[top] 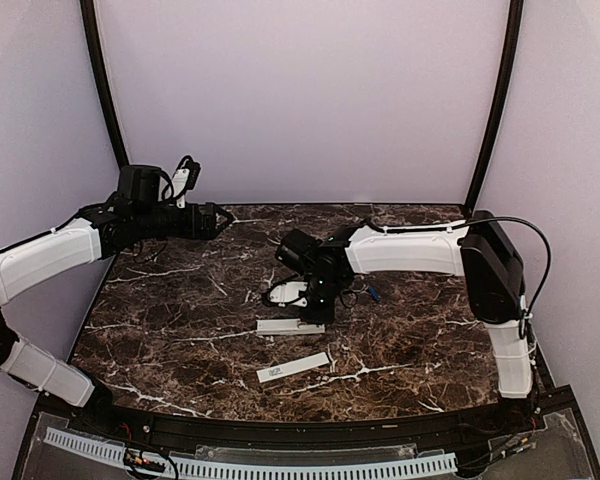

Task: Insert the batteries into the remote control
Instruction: Place the battery in the battery compartment, then move the right arm with the battery to the center of the board.

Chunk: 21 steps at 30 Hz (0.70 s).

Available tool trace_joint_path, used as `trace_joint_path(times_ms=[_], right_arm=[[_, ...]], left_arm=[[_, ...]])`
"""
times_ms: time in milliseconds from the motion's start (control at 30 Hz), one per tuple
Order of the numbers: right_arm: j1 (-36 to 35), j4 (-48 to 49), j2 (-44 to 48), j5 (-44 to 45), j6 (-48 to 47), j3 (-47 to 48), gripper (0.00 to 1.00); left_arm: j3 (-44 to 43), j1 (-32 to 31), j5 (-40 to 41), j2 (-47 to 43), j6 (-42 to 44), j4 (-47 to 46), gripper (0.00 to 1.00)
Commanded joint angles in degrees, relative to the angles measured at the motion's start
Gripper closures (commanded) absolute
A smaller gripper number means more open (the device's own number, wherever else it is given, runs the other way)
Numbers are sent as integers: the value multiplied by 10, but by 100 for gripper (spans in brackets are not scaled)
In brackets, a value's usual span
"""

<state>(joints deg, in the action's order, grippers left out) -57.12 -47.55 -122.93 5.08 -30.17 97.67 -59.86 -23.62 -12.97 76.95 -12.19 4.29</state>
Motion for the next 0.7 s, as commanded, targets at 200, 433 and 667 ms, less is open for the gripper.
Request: trace_joint_path(times_ms=[200, 433, 667], right_arm=[[23, 49, 75, -61, 81, 34, 71], [184, -16, 104, -25, 317, 33, 63], [246, -76, 70, -22, 392, -21, 60]], left_arm=[[4, 4, -12, -5, 8, -12, 1], [4, 4, -18, -8, 5, -13, 1], [6, 4, -19, -12, 4, -12, 1]])
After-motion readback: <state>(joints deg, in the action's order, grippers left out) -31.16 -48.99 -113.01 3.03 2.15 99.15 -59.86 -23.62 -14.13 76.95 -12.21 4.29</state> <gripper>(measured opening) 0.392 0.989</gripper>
